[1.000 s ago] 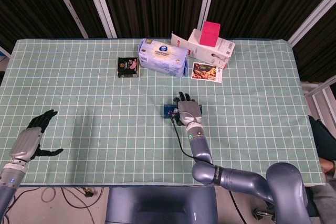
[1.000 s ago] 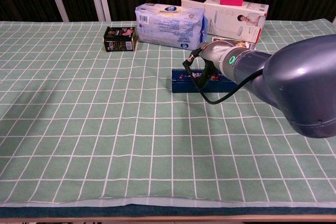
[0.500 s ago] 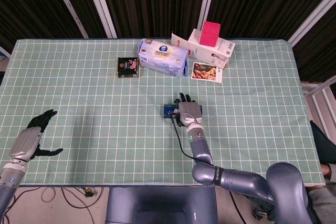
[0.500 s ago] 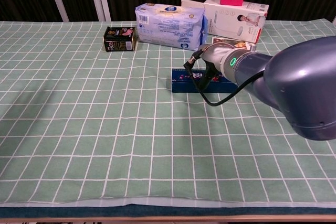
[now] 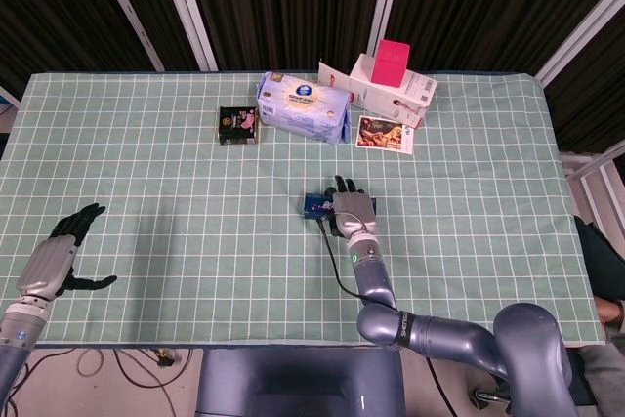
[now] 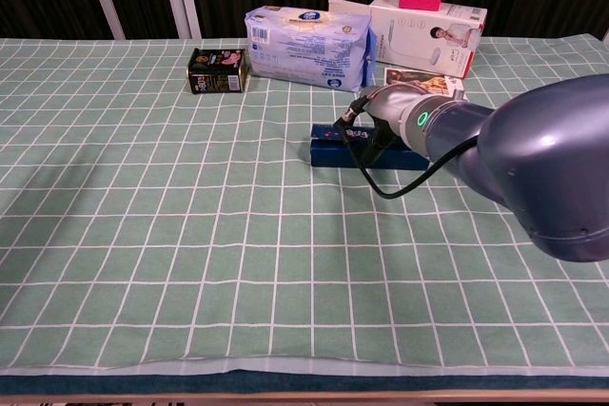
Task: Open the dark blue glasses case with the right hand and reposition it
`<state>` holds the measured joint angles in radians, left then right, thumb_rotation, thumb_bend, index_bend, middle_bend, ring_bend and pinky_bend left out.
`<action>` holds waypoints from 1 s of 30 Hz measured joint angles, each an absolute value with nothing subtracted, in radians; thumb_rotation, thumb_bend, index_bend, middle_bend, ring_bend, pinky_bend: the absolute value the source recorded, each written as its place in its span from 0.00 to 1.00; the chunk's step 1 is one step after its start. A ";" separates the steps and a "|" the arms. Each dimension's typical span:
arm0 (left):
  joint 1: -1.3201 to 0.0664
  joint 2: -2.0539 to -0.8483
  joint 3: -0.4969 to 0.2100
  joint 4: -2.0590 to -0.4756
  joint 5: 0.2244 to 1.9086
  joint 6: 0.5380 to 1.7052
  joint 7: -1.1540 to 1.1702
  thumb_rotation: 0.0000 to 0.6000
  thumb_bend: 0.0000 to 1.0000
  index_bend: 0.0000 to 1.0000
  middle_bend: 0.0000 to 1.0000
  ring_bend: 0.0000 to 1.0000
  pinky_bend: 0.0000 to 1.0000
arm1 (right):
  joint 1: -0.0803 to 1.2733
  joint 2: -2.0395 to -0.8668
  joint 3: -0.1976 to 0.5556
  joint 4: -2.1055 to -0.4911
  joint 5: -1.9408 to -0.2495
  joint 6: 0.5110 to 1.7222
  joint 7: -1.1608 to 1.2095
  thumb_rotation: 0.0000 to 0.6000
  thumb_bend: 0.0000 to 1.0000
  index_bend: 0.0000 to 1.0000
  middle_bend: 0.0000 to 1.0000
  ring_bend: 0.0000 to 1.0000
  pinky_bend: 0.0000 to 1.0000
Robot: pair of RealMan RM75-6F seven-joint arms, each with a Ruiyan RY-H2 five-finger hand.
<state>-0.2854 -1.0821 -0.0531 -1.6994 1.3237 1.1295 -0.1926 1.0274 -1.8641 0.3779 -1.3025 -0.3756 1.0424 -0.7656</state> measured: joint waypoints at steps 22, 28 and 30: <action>-0.283 -1.081 -0.055 -1.701 1.318 1.131 -0.196 1.00 0.01 0.00 0.00 0.00 0.00 | 1.064 -1.860 0.406 -1.207 -0.368 1.024 -0.788 1.00 0.68 0.25 0.00 0.00 0.24; -0.282 -1.081 -0.056 -1.702 1.318 1.135 -0.194 1.00 0.01 0.00 0.00 0.00 0.00 | 1.092 -1.858 0.435 -1.108 -0.354 1.008 -0.807 1.00 0.58 0.21 0.00 0.00 0.24; -0.282 -1.082 -0.056 -1.702 1.318 1.134 -0.194 1.00 0.01 0.00 0.00 0.00 0.00 | 1.091 -1.848 0.443 -1.105 -0.353 1.010 -0.807 1.00 0.54 0.18 0.00 0.00 0.24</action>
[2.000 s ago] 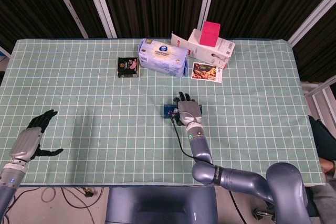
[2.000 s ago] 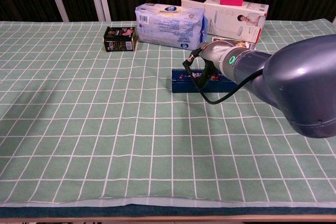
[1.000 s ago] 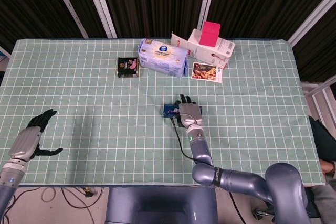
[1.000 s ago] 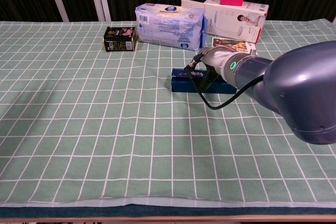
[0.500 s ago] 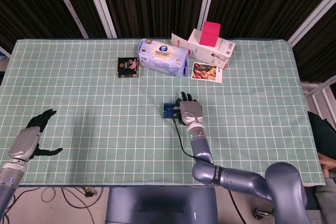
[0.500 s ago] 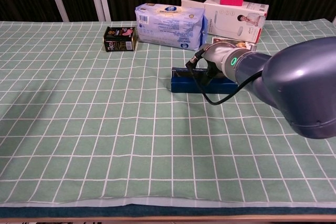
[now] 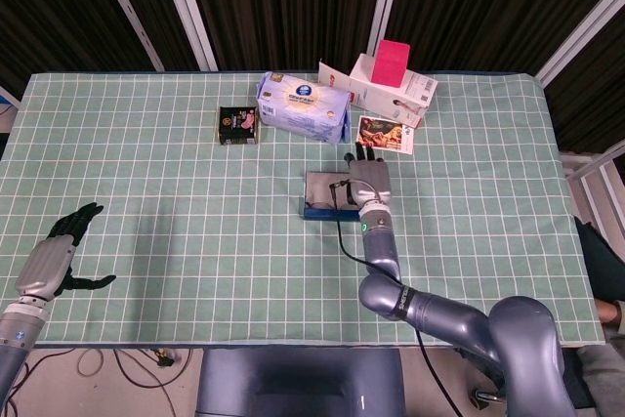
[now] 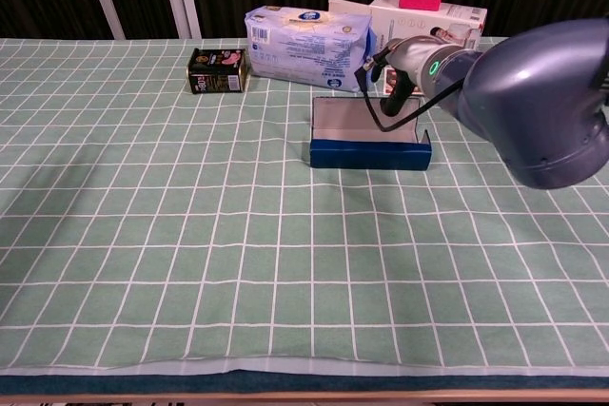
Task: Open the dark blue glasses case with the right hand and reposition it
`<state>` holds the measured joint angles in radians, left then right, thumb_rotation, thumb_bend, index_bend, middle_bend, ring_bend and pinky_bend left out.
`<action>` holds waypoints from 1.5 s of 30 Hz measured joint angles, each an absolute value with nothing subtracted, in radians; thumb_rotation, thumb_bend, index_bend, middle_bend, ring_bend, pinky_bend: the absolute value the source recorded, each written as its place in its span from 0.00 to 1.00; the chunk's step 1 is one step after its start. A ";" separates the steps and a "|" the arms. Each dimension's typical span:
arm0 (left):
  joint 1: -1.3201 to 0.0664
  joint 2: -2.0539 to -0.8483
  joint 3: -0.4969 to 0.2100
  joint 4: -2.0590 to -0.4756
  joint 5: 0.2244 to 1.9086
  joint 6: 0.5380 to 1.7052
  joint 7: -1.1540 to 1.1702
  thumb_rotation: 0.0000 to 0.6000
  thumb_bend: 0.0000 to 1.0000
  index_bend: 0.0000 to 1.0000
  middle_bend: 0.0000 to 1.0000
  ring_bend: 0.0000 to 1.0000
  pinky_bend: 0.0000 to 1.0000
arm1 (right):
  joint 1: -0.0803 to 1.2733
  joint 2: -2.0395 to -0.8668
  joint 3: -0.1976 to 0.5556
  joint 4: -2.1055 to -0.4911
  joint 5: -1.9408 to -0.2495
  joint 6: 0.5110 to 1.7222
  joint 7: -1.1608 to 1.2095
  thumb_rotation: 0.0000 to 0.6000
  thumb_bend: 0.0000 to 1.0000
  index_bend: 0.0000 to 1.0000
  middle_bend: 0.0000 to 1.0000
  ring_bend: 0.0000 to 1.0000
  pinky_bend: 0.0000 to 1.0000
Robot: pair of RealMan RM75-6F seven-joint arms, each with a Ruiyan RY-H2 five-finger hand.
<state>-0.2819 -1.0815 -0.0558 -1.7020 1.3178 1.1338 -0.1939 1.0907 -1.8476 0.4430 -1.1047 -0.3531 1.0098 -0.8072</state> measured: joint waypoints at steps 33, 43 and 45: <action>-0.276 -1.084 -0.057 -1.705 1.330 1.149 -0.201 1.00 0.01 0.00 0.00 0.00 0.00 | 0.980 -1.634 0.338 -1.670 -0.201 1.160 -0.849 1.00 0.47 0.15 0.92 1.00 1.00; -0.279 -1.082 -0.057 -1.709 1.329 1.142 -0.210 1.00 0.01 0.00 0.00 0.00 0.00 | 1.029 -1.717 0.348 -1.590 -0.188 1.131 -0.844 1.00 0.47 0.15 0.92 1.00 1.00; -0.279 -1.082 -0.058 -1.709 1.327 1.141 -0.213 1.00 0.01 0.00 0.00 0.00 0.00 | 1.037 -1.731 0.348 -1.582 -0.187 1.125 -0.840 1.00 0.47 0.15 0.92 1.00 1.00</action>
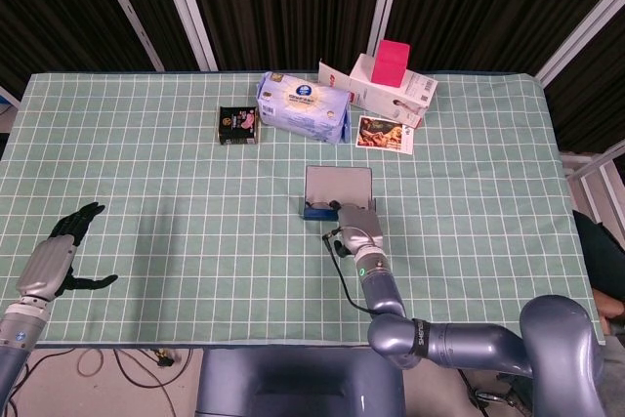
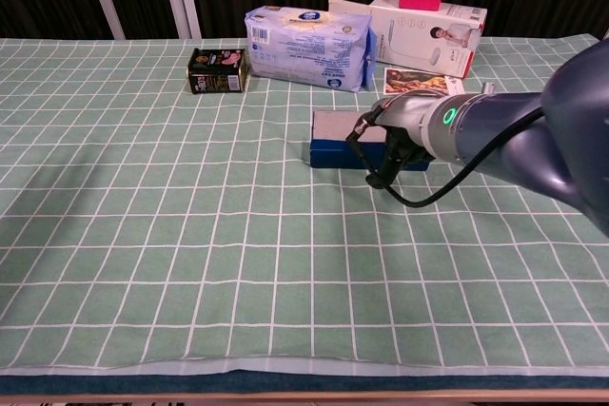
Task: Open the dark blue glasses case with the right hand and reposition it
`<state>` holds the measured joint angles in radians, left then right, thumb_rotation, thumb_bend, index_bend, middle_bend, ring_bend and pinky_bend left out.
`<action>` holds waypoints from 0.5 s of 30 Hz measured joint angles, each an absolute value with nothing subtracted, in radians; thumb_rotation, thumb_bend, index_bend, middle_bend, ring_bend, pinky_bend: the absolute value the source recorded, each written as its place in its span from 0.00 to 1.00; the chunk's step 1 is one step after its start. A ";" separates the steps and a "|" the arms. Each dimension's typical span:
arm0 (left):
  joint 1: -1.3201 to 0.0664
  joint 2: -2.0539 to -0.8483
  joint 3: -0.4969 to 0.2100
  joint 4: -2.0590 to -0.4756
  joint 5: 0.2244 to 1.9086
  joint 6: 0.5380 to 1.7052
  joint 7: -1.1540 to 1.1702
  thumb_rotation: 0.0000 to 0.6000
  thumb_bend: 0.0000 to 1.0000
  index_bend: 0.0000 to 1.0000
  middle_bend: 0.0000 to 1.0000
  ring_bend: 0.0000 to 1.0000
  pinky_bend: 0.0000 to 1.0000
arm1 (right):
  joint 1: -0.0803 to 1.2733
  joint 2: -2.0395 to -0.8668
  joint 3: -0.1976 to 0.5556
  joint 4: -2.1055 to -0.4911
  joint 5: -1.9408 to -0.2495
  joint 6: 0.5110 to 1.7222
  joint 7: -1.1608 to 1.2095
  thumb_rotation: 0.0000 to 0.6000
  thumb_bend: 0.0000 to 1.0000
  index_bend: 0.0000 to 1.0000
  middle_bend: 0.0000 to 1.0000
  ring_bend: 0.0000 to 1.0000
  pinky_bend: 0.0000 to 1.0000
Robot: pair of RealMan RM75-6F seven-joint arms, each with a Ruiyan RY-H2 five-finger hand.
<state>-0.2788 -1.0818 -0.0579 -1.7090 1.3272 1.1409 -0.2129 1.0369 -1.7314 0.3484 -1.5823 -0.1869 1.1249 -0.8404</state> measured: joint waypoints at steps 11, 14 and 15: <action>-0.279 -1.083 -0.055 -1.710 1.328 1.139 -0.206 1.00 0.01 0.00 0.00 0.00 0.00 | 1.047 -1.742 0.321 -1.641 -0.185 1.140 -0.856 1.00 0.49 0.23 0.92 1.00 1.00; -0.280 -1.084 -0.055 -1.711 1.328 1.140 -0.202 1.00 0.01 0.00 0.00 0.00 0.00 | 1.045 -1.734 0.312 -1.680 -0.192 1.154 -0.859 1.00 0.50 0.26 0.92 1.00 1.00; -0.279 -1.084 -0.055 -1.711 1.328 1.140 -0.201 1.00 0.01 0.00 0.00 0.00 0.00 | 1.043 -1.728 0.307 -1.703 -0.194 1.163 -0.860 1.00 0.50 0.26 0.92 1.00 1.00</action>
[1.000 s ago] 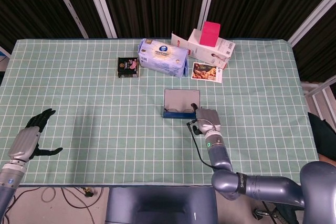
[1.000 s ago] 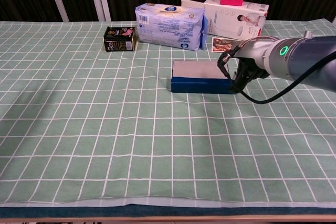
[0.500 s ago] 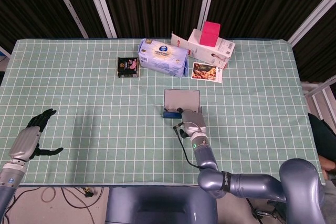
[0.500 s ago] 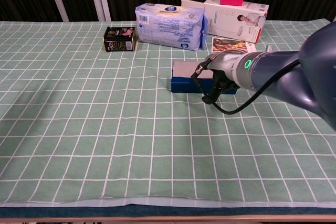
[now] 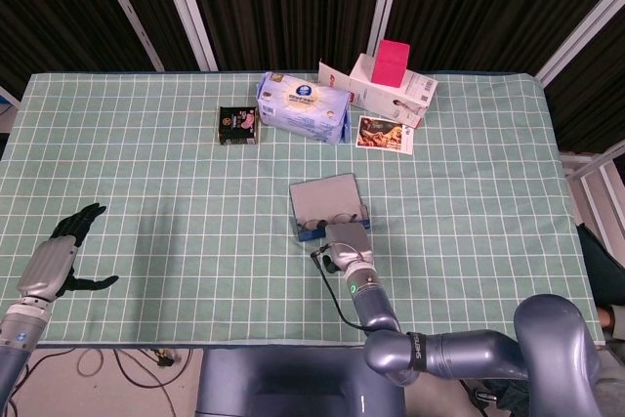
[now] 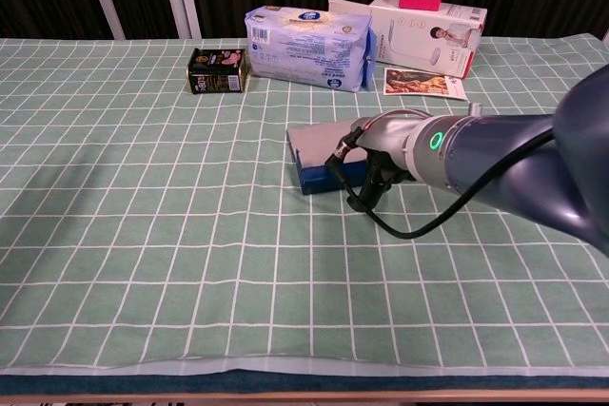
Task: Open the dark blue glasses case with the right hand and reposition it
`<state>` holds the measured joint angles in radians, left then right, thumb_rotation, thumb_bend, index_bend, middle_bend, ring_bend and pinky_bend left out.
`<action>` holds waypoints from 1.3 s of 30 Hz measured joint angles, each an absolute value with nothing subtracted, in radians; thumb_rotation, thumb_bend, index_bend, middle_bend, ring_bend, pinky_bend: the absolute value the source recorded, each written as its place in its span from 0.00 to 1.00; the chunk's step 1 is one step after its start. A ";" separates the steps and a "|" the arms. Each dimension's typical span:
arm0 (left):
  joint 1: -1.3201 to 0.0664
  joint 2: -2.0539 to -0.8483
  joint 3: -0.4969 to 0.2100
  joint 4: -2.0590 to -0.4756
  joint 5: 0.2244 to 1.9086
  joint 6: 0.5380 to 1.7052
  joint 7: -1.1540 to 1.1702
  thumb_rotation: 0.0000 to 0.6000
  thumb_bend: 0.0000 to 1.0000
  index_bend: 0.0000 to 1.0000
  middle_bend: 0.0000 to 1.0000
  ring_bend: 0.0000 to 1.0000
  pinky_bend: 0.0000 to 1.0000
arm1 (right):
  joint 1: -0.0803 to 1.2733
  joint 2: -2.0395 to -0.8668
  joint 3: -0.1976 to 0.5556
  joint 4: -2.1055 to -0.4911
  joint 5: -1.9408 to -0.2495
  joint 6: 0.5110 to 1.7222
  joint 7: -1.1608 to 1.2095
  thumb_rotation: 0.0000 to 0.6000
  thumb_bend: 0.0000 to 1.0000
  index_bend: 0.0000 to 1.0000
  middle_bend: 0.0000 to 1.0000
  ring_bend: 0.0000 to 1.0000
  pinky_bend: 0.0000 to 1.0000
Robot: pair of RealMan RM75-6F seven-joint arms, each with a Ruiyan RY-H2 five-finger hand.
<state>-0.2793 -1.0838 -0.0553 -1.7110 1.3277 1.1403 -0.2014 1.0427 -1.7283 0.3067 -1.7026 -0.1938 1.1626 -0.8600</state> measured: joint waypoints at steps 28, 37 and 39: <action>-0.275 -1.081 -0.062 -1.717 1.317 1.148 -0.209 1.00 0.01 0.00 0.00 0.00 0.00 | 0.973 -1.549 0.144 -2.032 -0.168 1.360 -0.925 1.00 0.50 0.39 0.92 1.00 1.00; -0.271 -1.078 -0.071 -1.715 1.304 1.156 -0.217 1.00 0.01 0.00 0.00 0.00 0.00 | 0.953 -1.520 0.114 -2.031 -0.151 1.441 -0.968 1.00 0.50 0.42 0.92 1.00 1.00; -0.271 -1.077 -0.072 -1.716 1.305 1.157 -0.217 1.00 0.01 0.00 0.00 0.00 0.00 | 0.948 -1.516 0.113 -2.020 -0.145 1.447 -0.974 1.00 0.50 0.42 0.92 1.00 1.00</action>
